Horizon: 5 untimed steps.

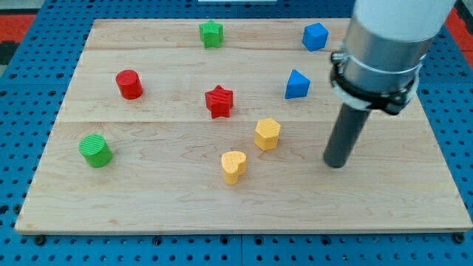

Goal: Adjust the yellow hexagon and blue triangle in a diagonal line

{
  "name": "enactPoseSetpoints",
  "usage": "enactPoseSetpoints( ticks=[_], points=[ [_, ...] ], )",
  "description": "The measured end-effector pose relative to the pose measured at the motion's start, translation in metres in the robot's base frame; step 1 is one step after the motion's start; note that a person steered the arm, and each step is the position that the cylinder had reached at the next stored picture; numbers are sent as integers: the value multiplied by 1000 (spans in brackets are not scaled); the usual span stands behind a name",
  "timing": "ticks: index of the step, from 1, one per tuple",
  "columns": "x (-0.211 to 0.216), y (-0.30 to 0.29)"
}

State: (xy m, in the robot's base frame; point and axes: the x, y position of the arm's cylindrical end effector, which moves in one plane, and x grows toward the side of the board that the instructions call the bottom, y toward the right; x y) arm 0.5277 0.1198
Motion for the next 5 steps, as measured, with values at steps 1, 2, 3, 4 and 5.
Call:
enactPoseSetpoints(
  ticks=[1,2,3,4,5],
  points=[
    [19,-6],
    [18,-75],
    [18,-95],
    [-26,-80],
    [-46,-158]
  ],
)
